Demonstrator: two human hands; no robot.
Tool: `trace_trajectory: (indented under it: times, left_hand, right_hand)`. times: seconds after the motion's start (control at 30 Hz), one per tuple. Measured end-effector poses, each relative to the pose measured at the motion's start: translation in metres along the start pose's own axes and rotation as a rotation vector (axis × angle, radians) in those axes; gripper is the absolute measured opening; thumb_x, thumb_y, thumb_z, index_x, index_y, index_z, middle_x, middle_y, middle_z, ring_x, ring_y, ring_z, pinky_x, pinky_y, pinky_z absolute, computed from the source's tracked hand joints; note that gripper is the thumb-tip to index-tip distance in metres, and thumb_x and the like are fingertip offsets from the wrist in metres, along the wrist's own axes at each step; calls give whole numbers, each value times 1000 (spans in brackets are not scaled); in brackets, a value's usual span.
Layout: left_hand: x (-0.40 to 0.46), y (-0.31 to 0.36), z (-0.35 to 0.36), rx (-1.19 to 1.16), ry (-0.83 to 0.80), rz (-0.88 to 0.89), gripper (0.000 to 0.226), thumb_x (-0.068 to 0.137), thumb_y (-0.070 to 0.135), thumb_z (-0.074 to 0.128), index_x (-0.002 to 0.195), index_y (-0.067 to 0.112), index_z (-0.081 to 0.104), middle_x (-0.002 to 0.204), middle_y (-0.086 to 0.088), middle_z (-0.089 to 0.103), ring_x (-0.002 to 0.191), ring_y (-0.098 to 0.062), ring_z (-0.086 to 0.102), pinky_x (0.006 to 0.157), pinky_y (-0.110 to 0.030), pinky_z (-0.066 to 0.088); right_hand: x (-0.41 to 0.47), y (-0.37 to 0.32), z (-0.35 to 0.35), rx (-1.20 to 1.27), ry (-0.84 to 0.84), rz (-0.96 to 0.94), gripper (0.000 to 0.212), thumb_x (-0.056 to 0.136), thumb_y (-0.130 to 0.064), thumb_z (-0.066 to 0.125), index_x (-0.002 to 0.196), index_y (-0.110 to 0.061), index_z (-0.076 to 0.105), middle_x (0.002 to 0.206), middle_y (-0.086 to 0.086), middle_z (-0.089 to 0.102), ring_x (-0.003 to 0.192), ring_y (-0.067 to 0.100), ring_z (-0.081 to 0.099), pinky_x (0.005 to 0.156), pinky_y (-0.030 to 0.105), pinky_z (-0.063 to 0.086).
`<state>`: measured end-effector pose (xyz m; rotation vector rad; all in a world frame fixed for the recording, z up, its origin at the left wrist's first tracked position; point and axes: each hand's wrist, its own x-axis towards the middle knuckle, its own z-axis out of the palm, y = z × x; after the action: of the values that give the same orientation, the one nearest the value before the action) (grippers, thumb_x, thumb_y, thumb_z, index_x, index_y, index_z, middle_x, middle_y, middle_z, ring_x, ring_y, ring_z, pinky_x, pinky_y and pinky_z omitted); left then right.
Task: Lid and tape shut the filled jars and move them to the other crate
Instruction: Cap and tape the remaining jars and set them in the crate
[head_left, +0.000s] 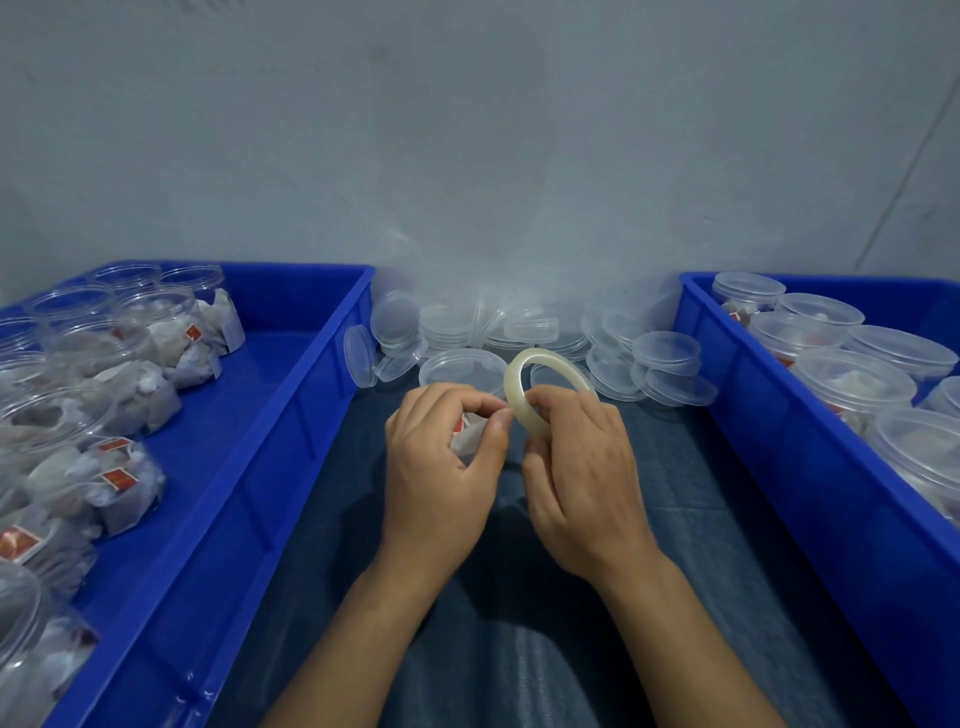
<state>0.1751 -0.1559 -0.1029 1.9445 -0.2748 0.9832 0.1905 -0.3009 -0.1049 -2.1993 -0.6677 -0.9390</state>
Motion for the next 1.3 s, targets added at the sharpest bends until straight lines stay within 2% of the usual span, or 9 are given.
trace_trajectory:
  times: [0.4, 0.53, 0.63, 0.8, 0.9, 0.97, 1.03, 1.17, 1.3]
  left_hand:
    - [-2, -2, 0, 66, 40, 71, 6, 95, 17, 73, 90, 14, 71, 95, 12, 68, 96, -12, 61, 89, -45, 49]
    - [-5, 1, 3, 15, 75, 52, 5, 95, 15, 71, 90, 14, 71, 93, 14, 68, 94, -9, 62, 87, -47, 51]
    - [-5, 0, 4, -32, 83, 21, 6, 96, 16, 70, 91, 14, 71, 93, 13, 67, 92, -15, 64, 83, -52, 52]
    - [-4, -2, 3, -54, 81, -34, 5, 97, 19, 68, 93, 16, 71, 96, 15, 67, 96, -16, 65, 85, -51, 53]
    - [-4, -4, 4, -21, 83, -5, 5, 96, 17, 68, 92, 15, 70, 99, 11, 67, 102, -15, 62, 89, -43, 52]
    - [-7, -4, 5, 66, 123, 41, 6, 95, 17, 71, 90, 15, 71, 106, 6, 64, 111, -14, 56, 96, -29, 46]
    - [-14, -4, 7, 154, 171, 47, 7, 94, 20, 73, 88, 16, 72, 111, 3, 60, 116, -15, 50, 99, -27, 42]
    - [-21, -5, 15, 193, 237, -37, 7, 92, 23, 74, 89, 18, 73, 115, 0, 57, 114, -20, 48, 94, -34, 46]
    - [-23, -4, 18, 133, 300, -176, 10, 92, 27, 73, 91, 18, 75, 118, -3, 53, 114, -20, 50, 98, -17, 39]
  right_hand:
    - [2, 3, -1, -75, 22, 60, 30, 90, -20, 44, 114, -12, 59, 93, -2, 58, 85, 25, 54, 81, 40, 40]
    - [1, 2, 1, -22, 80, 118, 36, 91, -19, 46, 126, -17, 54, 101, -5, 61, 86, 17, 51, 79, 38, 40]
    - [1, 2, 0, 26, 37, 105, 45, 92, -21, 46, 136, -26, 53, 113, -8, 66, 99, 13, 57, 84, 33, 41]
    - [1, 5, -1, 49, -42, 88, 33, 95, -22, 50, 124, -27, 66, 103, -13, 68, 87, 14, 56, 79, 40, 46]
    - [2, 5, -1, 56, -32, 86, 23, 99, -26, 53, 113, -25, 71, 90, -13, 65, 80, 18, 53, 76, 44, 44]
    - [2, 6, -1, 30, -3, 93, 21, 100, -29, 55, 110, -25, 73, 90, -14, 66, 80, 17, 54, 76, 44, 44]
    - [1, 6, 0, -20, 10, 84, 22, 100, -31, 55, 109, -25, 74, 91, -13, 68, 80, 17, 55, 74, 43, 44]
    - [2, 4, 6, -125, 23, 66, 22, 99, -32, 59, 117, -23, 68, 89, -12, 65, 79, 19, 55, 71, 41, 43]
    - [7, -1, 15, -281, 61, 12, 31, 101, -29, 61, 129, -18, 67, 88, -6, 67, 79, 23, 55, 71, 37, 37]
